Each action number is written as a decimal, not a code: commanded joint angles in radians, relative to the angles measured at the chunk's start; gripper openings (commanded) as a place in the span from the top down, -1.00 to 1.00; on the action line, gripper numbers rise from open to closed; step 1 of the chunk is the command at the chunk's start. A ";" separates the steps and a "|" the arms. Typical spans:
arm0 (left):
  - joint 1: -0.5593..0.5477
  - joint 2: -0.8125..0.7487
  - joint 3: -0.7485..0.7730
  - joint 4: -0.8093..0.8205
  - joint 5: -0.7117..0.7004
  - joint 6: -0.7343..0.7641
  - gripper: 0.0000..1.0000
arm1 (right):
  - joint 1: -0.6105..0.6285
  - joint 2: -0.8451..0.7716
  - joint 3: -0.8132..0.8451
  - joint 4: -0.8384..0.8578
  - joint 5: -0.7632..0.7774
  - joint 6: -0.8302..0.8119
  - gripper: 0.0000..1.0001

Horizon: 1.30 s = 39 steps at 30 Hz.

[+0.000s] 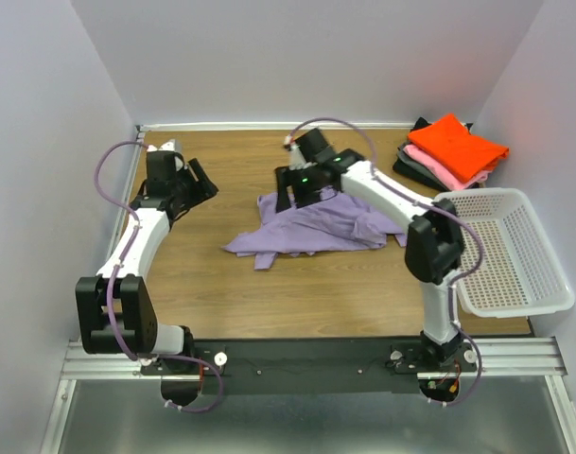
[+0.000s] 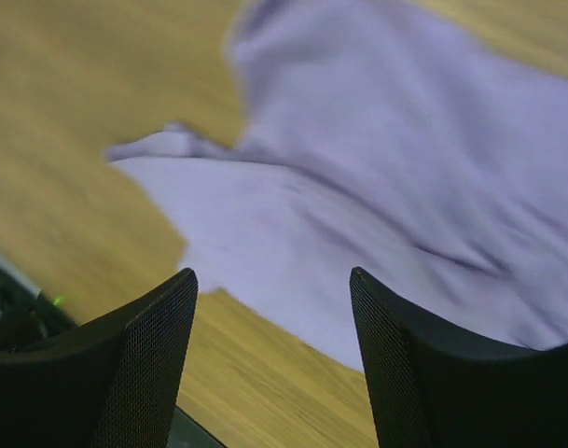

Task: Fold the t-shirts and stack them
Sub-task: Flatten the tshirt out

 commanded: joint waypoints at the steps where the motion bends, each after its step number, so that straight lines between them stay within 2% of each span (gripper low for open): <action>1: 0.098 0.020 -0.006 -0.012 0.009 -0.002 -0.43 | 0.153 0.133 0.131 0.026 -0.177 -0.095 -0.47; 9: 0.178 0.066 0.056 -0.095 -0.010 0.060 -0.45 | 0.297 0.271 0.237 0.071 -0.220 -0.175 -0.47; 12: 0.198 0.046 0.036 -0.085 0.009 0.050 -0.45 | 0.349 0.299 0.222 0.095 -0.162 -0.203 -0.48; 17: 0.206 0.008 0.005 -0.095 0.003 0.064 -0.45 | 0.415 0.331 0.173 0.202 0.030 -0.220 -0.52; 19: 0.207 0.002 -0.001 -0.100 0.001 0.070 -0.45 | 0.420 0.345 0.171 0.227 0.046 -0.223 -0.53; 22: 0.213 -0.012 -0.009 -0.112 -0.010 0.086 -0.46 | 0.429 0.359 0.156 0.287 0.161 -0.227 -0.53; 29: 0.232 -0.020 -0.001 -0.134 -0.008 0.113 -0.45 | 0.429 0.399 0.135 0.350 0.318 -0.226 -0.53; 34: 0.242 -0.012 0.001 -0.134 0.000 0.127 -0.46 | 0.429 0.405 0.095 0.367 0.364 -0.224 -0.52; 35: 0.244 -0.012 -0.001 -0.132 0.003 0.126 -0.46 | 0.429 0.406 0.089 0.367 0.381 -0.218 -0.50; 38: 0.247 -0.015 -0.002 -0.126 0.009 0.122 -0.46 | 0.429 0.394 0.049 0.365 0.410 -0.200 -0.12; 39: 0.249 -0.020 -0.002 -0.123 0.007 0.121 -0.46 | 0.429 0.388 0.021 0.365 0.415 -0.197 0.10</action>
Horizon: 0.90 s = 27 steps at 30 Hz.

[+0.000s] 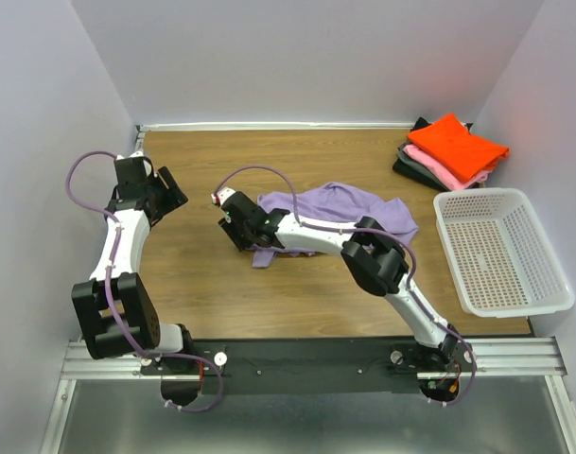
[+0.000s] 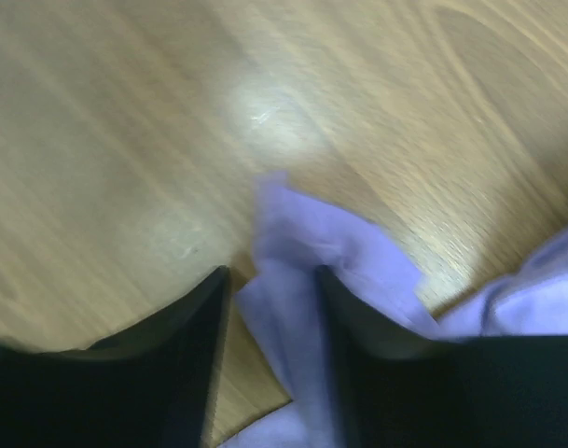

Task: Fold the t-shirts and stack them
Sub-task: Flatten the tshirt out

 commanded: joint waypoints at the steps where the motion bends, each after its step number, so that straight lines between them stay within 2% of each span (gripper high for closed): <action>1: 0.011 -0.026 -0.008 -0.002 0.010 0.013 -0.46 | -0.001 0.004 -0.093 -0.025 0.076 0.020 0.24; 2: 0.011 -0.032 -0.008 0.000 0.005 0.016 -0.46 | -0.001 -0.002 -0.106 -0.025 0.093 0.031 0.44; 3: 0.013 -0.034 -0.008 0.001 0.003 0.016 -0.45 | -0.003 -0.009 -0.122 -0.025 0.099 0.037 0.78; 5: 0.013 -0.035 -0.005 0.003 -0.010 0.021 -0.45 | -0.014 -0.029 -0.147 -0.027 0.105 0.050 0.96; 9: 0.005 -0.069 0.001 0.006 -0.067 0.036 -0.44 | -0.079 -0.101 -0.132 -0.077 0.115 0.102 0.97; 12: -0.032 -0.094 -0.002 0.007 -0.127 0.065 -0.44 | -0.223 -0.201 -0.097 -0.128 0.095 0.186 0.97; 15: -0.120 -0.091 -0.006 0.016 -0.142 0.067 -0.42 | -0.329 -0.318 -0.074 -0.162 0.085 0.229 0.97; 16: -0.206 -0.088 -0.006 0.023 -0.154 0.064 -0.42 | -0.351 -0.344 -0.070 -0.169 0.087 0.232 0.97; 21: -0.445 -0.011 0.006 0.079 -0.126 0.013 -0.42 | -0.468 -0.474 -0.095 -0.235 0.105 0.290 0.97; 27: -0.555 0.155 0.021 0.191 0.019 0.001 -0.40 | -0.558 -0.611 -0.263 -0.271 0.147 0.290 0.97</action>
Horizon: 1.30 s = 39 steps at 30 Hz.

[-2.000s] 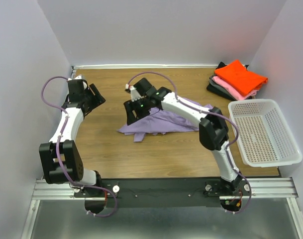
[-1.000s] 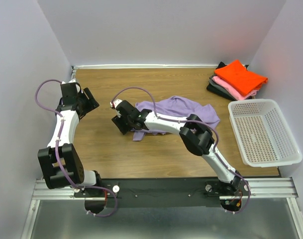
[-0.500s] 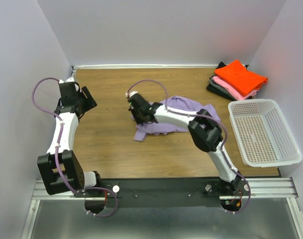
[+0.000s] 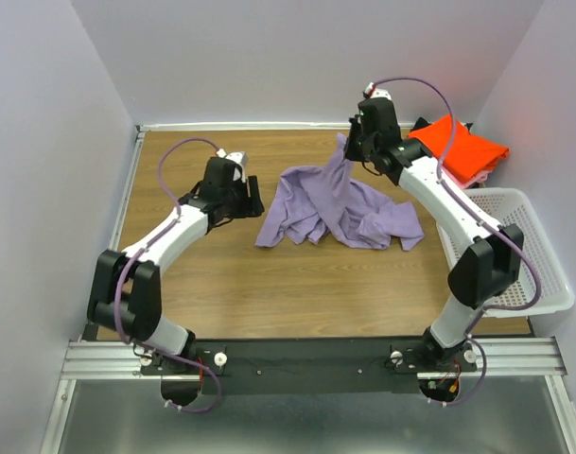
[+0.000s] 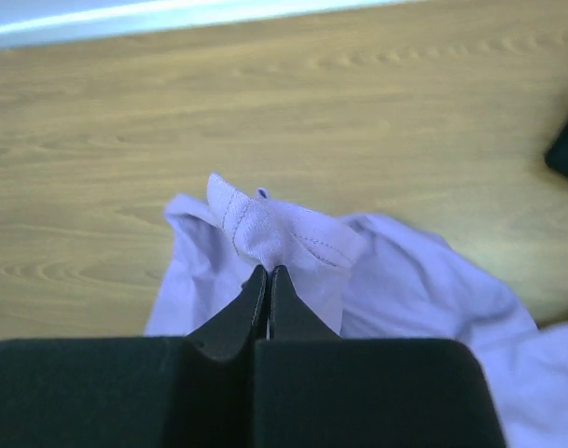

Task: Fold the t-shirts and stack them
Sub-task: Flatten the tshirt out

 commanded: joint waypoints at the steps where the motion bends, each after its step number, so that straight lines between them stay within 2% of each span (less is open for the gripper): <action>1: -0.036 0.105 0.044 0.072 0.083 -0.015 -0.37 | -0.034 -0.030 -0.152 -0.099 0.033 0.029 0.97; 9: -0.055 0.192 0.101 -0.020 0.021 -0.034 -0.15 | -0.099 -0.107 -0.268 -0.101 0.032 0.051 0.97; 14: -0.096 0.229 0.111 -0.077 0.017 -0.028 -0.13 | -0.141 -0.109 -0.274 -0.103 0.029 0.048 0.97; 19: -0.150 0.260 0.124 -0.165 -0.098 -0.051 -0.13 | -0.166 -0.105 -0.279 -0.104 0.015 0.046 0.97; 31: -0.154 0.191 0.070 -0.163 -0.204 -0.147 -0.12 | -0.181 -0.082 -0.279 -0.103 -0.016 0.036 0.97; 38: -0.154 0.254 0.073 -0.174 -0.204 -0.149 -0.11 | -0.189 -0.079 -0.280 -0.103 -0.022 0.028 0.97; 39: -0.154 0.258 0.075 -0.183 -0.222 -0.150 -0.06 | -0.188 -0.079 -0.280 -0.103 -0.025 0.028 0.97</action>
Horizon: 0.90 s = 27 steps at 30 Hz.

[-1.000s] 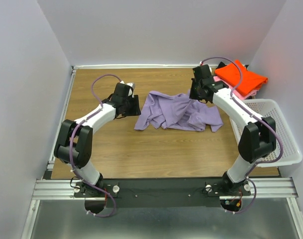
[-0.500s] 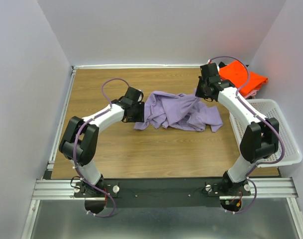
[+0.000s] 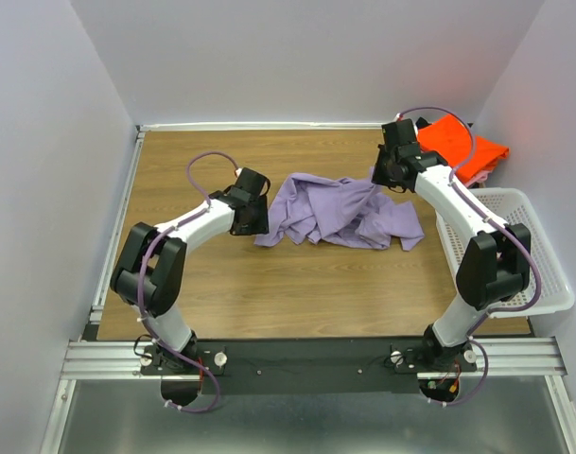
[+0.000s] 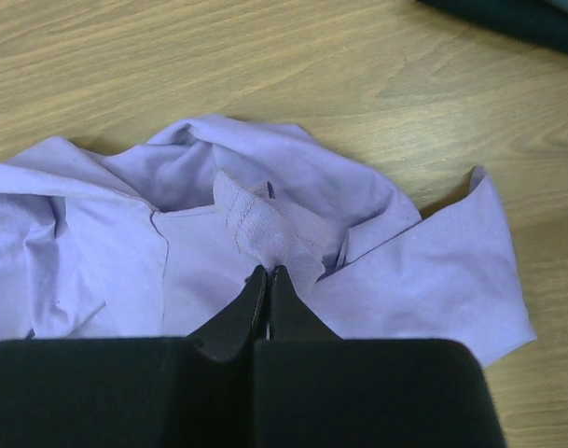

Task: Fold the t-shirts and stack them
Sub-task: Flatten the tshirt out

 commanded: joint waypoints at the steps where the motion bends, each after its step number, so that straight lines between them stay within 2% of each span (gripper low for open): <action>1: -0.001 0.032 0.003 -0.021 -0.066 -0.016 -0.06 | -0.014 -0.002 -0.013 -0.011 -0.011 -0.006 0.97; 18: -0.001 0.098 -0.005 -0.023 -0.051 0.011 0.09 | -0.030 -0.002 -0.018 -0.013 -0.008 -0.006 0.97; 21: -0.001 0.116 -0.011 -0.032 -0.050 0.022 0.21 | -0.034 -0.002 -0.022 -0.011 -0.007 -0.003 0.97; 23: -0.003 0.126 -0.019 -0.029 -0.031 0.030 0.34 | -0.035 -0.002 -0.025 -0.010 -0.007 -0.003 0.97; 25: -0.004 0.127 -0.023 -0.023 -0.019 0.034 0.56 | -0.040 -0.002 -0.026 -0.011 -0.004 -0.002 0.97; 26: -0.004 0.129 -0.026 -0.021 -0.017 0.036 0.81 | -0.040 -0.002 -0.027 -0.011 -0.001 -0.002 0.97; 27: -0.004 0.129 -0.028 -0.021 -0.016 0.037 0.95 | -0.041 -0.002 -0.027 -0.011 0.001 -0.002 0.97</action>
